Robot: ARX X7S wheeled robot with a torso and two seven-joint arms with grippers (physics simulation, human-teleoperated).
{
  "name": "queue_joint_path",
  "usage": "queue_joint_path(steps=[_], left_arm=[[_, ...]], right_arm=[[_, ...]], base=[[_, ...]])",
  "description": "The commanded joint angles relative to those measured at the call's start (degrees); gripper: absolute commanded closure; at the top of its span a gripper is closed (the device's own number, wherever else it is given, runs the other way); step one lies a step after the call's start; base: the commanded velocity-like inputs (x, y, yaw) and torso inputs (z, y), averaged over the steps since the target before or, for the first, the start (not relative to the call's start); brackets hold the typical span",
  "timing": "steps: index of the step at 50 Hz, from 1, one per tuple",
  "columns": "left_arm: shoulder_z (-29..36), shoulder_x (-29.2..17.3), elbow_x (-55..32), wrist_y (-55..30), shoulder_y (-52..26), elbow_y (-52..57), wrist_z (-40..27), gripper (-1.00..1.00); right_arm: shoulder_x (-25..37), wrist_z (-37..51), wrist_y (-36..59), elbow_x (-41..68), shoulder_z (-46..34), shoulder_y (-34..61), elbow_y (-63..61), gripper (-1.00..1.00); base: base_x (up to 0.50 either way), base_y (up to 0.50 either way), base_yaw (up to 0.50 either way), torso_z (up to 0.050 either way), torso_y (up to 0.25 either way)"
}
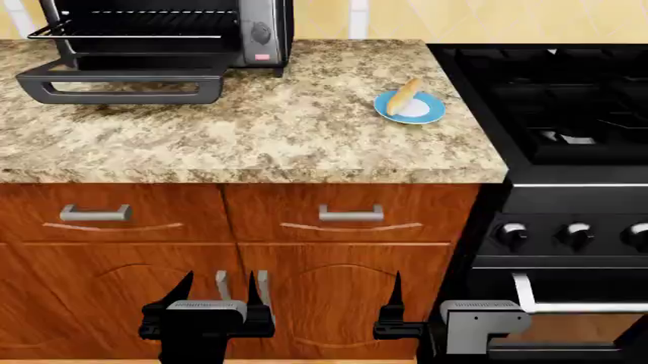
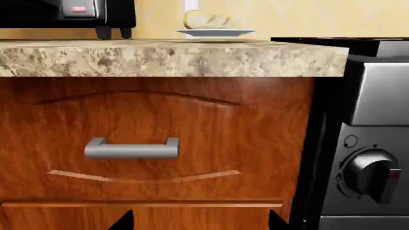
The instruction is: Place the baguette on the rack of the toaster oven.
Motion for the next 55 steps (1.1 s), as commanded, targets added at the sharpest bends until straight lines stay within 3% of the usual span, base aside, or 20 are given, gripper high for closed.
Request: queue_joint_path(steps=[1, 18, 19, 28, 30, 34, 36, 38, 40, 43, 45, 47, 51, 55], left_arm=[[1.0, -0.93, -1.18, 1.0, 0.14, -0.25, -0.8, -1.0], [3.97, -3.27, -2.59, 0.17, 0.12, 0.09, -3.91, -1.0], [0.63, -0.6, -0.84, 1.03, 0.3, -0.12, -0.27, -1.0], [1.62, -2.73, -3.68, -4.74, -0.46, 2.46, -2.49, -1.0], [2.78, -4.58, -3.17, -6.09, 0.06, 5.55, -1.06, -1.0], [-0.45, -8.78, -7.89, -21.94, -5.37, 15.21, 0.83, -1.0], [-0.93, -10.45, -8.4, -25.17, -6.12, 18.5, 1.26, -1.0], [-1.85, -12.55, -9.21, -30.71, -7.86, 23.49, 1.48, -1.0], [-2.71, -14.56, -10.47, -36.08, -9.88, 29.25, 1.96, -1.0], [-4.66, -17.2, -14.12, -47.84, -14.25, 38.19, 2.64, -1.0], [-5.18, -18.24, -15.19, -51.55, -15.97, 40.95, 2.8, -1.0], [-5.76, -19.61, -16.7, -56.89, -18.21, 44.0, 3.1, -1.0], [-8.46, -20.75, -19.76, -65.24, -23.92, 48.4, 3.4, -1.0], [-12.34, -20.81, -23.32, -73.87, -31.47, 50.56, 3.9, -1.0]], right_arm=[[0.87, 1.29, 0.32, 0.63, -1.25, -0.05, -0.28, -1.0], [3.15, 4.09, 0.78, 3.17, -3.87, 0.11, 0.08, -1.0], [0.49, 1.34, 1.06, 0.15, -0.69, 0.01, 0.08, -1.0], [2.39, 4.18, 3.57, 3.15, -1.54, -1.42, -4.68, -1.0], [3.89, 3.62, 8.8, 3.21, -2.33, -2.56, -9.93, -1.0], [9.02, 2.87, 29.72, 4.45, -0.64, -5.88, -33.9, -1.0], [10.47, 2.74, 37.48, 5.26, 0.52, -5.7, -41.47, -1.0], [12.82, 2.44, 54.52, 7.19, 3.48, -1.37, -55.19, -1.0], [13.6, 2.32, 62.37, 8.9, 4.89, 2.06, -59.87, -1.0], [33.63, 28.07, 63.96, 34.68, 9.66, 10.36, -59.98, -1.0], [39.35, 45.26, 63.84, 51.87, 10.31, 14.36, -59.91, -1.0], [44.11, 56.04, 63.34, 69.06, 11.03, 19.51, -59.0, -1.0], [52.52, 69.93, 60.08, 103.41, 5.62, 30.9, -57.75, -1.0], [59.38, 78.92, 55.4, 116.86, 0.0, 43.35, -57.52, -1.0]], base=[[0.0, 0.0, 0.0, 0.0, 0.0], [0.0, 0.0, 0.0, 0.0, 0.0], [0.0, 0.0, 0.0, 0.0, 0.0], [0.0, 0.0, 0.0, 0.0, 0.0], [0.0, 0.0, 0.0, 0.0, 0.0], [0.0, 0.0, 0.0, 0.0, 0.0], [0.0, 0.0, 0.0, 0.0, 0.0], [0.0, 0.0, 0.0, 0.0, 0.0], [0.0, 0.0, 0.0, 0.0, 0.0], [0.0, 0.0, 0.0, 0.0, 0.0], [0.0, 0.0, 0.0, 0.0, 0.0], [0.0, 0.0, 0.0, 0.0, 0.0], [0.0, 0.0, 0.0, 0.0, 0.0], [0.0, 0.0, 0.0, 0.0, 0.0]])
